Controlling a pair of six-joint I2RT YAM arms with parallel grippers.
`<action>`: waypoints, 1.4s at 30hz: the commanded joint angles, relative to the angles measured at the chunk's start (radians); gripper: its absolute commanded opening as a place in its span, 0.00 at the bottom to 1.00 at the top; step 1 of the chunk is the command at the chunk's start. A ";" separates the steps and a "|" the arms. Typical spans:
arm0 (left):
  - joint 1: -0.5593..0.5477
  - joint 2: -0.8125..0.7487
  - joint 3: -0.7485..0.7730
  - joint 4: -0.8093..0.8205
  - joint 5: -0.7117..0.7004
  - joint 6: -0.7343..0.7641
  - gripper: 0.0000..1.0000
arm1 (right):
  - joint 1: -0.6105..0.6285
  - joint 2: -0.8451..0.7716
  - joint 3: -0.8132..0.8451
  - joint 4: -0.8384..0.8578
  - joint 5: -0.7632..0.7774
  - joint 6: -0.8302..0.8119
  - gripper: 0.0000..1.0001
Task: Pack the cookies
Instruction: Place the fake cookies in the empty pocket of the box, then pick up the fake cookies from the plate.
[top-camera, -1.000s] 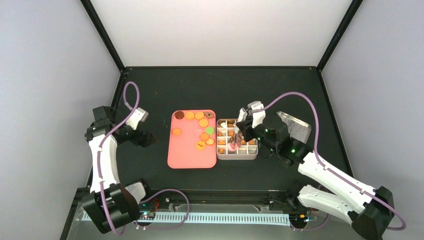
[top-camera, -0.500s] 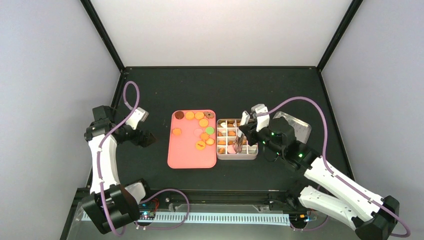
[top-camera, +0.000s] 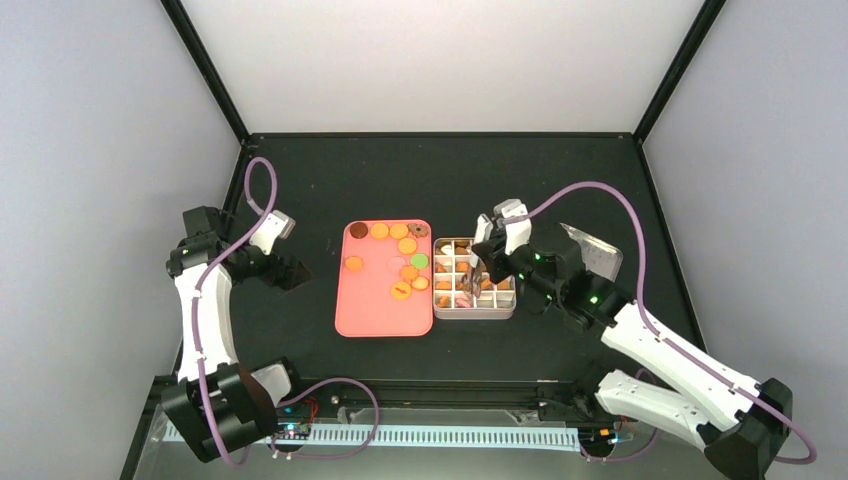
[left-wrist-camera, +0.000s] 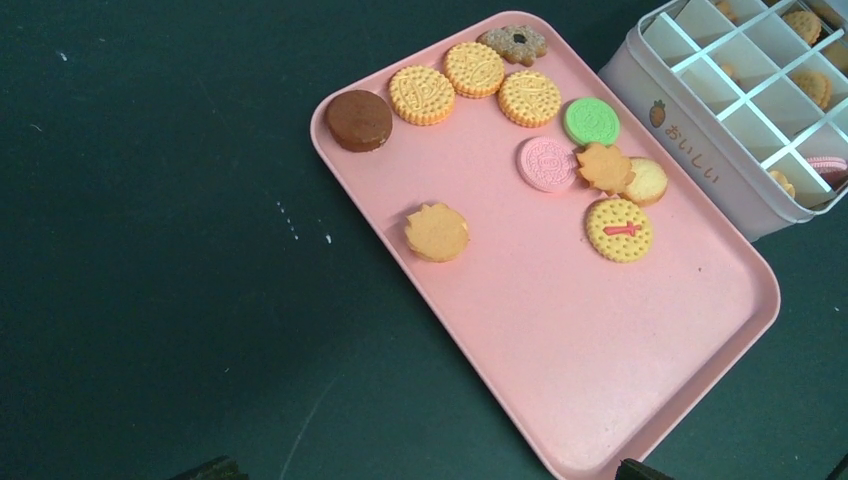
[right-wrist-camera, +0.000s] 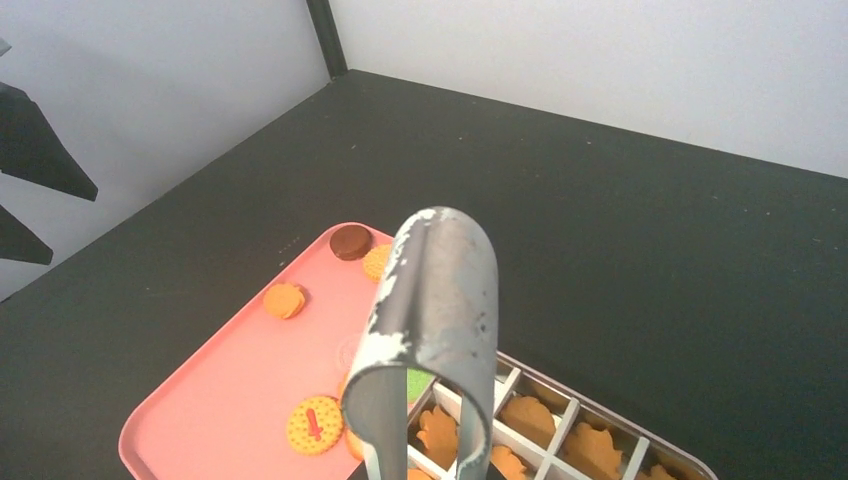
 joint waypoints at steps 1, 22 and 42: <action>-0.005 0.015 0.044 -0.005 0.012 -0.004 0.99 | 0.007 0.047 0.066 0.095 -0.041 0.006 0.21; -0.006 0.023 0.051 -0.081 -0.048 0.035 0.99 | 0.126 0.736 0.503 0.299 0.138 -0.094 0.29; -0.005 0.042 0.059 -0.067 -0.040 0.041 0.99 | 0.124 0.887 0.507 0.300 0.212 -0.090 0.32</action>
